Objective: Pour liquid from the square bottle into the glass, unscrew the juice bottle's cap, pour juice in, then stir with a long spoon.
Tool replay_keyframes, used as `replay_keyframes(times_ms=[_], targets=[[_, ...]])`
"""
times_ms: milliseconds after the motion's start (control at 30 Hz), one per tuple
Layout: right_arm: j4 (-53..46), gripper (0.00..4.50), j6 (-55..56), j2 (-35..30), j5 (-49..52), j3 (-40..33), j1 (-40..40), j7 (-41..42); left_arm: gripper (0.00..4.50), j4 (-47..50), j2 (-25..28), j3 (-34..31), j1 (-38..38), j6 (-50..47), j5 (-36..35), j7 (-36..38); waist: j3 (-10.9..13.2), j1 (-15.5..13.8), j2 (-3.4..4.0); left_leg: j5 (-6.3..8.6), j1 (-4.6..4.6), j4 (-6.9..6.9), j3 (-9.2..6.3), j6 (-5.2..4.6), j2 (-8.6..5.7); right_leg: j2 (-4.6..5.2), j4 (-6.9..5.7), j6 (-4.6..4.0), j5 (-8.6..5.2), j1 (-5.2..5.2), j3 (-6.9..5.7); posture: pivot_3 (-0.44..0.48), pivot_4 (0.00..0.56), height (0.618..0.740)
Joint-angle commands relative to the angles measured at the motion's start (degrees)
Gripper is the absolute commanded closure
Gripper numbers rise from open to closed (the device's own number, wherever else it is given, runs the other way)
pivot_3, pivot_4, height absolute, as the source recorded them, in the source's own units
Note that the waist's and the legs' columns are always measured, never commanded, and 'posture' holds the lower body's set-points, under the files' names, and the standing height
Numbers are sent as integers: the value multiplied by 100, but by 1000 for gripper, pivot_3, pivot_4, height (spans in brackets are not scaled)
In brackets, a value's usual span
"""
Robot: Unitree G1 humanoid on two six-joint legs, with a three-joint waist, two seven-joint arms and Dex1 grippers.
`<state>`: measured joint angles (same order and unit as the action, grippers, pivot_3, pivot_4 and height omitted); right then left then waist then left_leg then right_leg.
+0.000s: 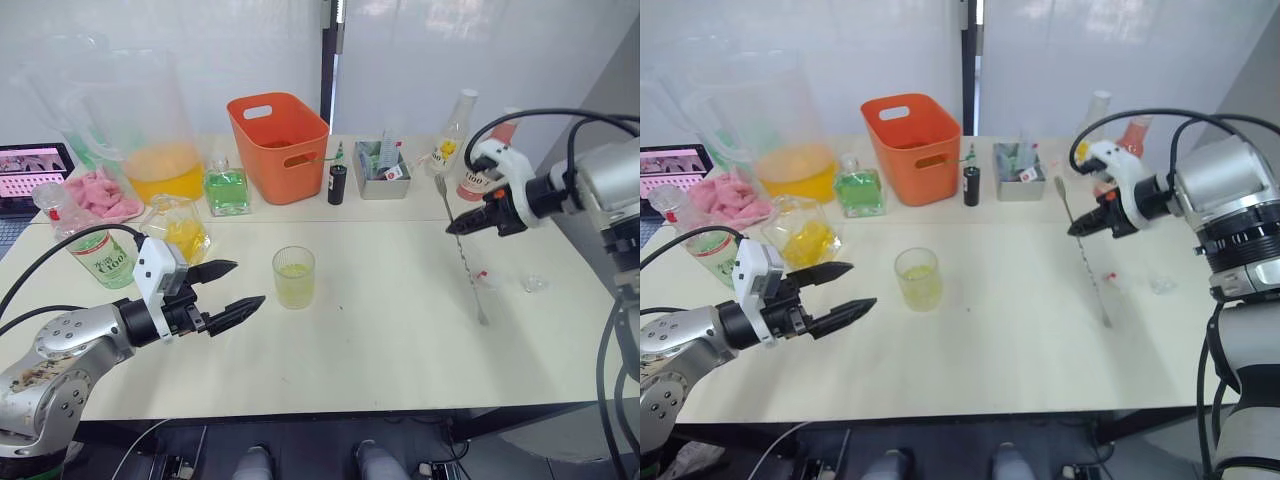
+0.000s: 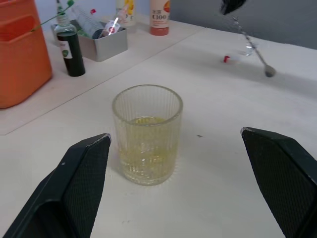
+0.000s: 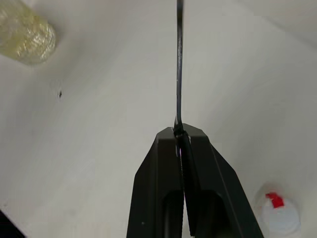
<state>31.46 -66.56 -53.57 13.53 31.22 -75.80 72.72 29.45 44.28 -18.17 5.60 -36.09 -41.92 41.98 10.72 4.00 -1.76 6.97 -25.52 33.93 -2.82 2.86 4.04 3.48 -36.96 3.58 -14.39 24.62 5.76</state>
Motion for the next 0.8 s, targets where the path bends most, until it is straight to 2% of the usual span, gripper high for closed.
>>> replay_keyframes(times_ms=[33, 233, 300, 433, 600, 667, 700, 800], targets=[[667, 4500, -43, 276, -244, -18, -181, 81, 47, 284, -23, -113, -79, 104, 108, -190, 0, 11, 0, 0, -1, 1, 0, 0, 0, 0, 0, 1, 1, 0, 0, 0, 150, 738], [1567, 4500, -145, 942, -454, -53, -273, 203, 47, 568, -92, -176, -379, 88, 115, -370, 1, 2, 1, 0, 0, 2, -1, 0, 0, -2, -8, -13, 12, 0, 0, 0, 150, 738], [2081, 4500, 97, 1344, -566, -289, -151, -247, 47, 739, -130, -229, -568, 80, 151, -494, 0, 0, 1, 0, 0, 2, -2, 0, 0, -2, -7, -12, 11, -1, 0, 0, 150, 738], [2595, 4500, 487, 1753, -788, -516, -16, -650, 47, 929, -150, -295, -789, 87, 185, -628, 0, -6, 1, -1, 0, 5, -3, 0, -1, -2, -8, -12, 13, -3, -1, 0, 150, 738], [2878, 4500, 745, 2028, -980, -666, 57, -725, 47, 1024, -131, -296, -998, 135, 297, -721, 1, -15, 2, -1, 0, 6, -5, 0, -2, -2, -8, -12, 13, -6, -2, 0, 150, 738], [2949, 3864, 836, 2074, -1020, -726, 68, -765, 0, 998, -115, -261, -1040, 199, 423, -724, 1, -1, 2, -1, 1, 6, -4, 0, -2, -2, -9, -12, 13, -6, -2, 0, 150, 738], [2991, 3727, 860, 2092, -1033, -772, 60, -760, 0, 983, -114, -255, -1047, 230, 464, -725, 1, 0, 2, -1, 1, 6, -4, 0, -2, -2, -9, -12, 13, -6, -3, 0, 150, 738], [3043, 2557, 957, 2093, -1158, -842, 60, -681, 0, 943, -112, -231, -1048, 306, 572, -698, 1, 0, 2, -1, 1, 6, -5, 0, -2, -3, -10, -12, 13, -7, -2, 0, 150, 738]])
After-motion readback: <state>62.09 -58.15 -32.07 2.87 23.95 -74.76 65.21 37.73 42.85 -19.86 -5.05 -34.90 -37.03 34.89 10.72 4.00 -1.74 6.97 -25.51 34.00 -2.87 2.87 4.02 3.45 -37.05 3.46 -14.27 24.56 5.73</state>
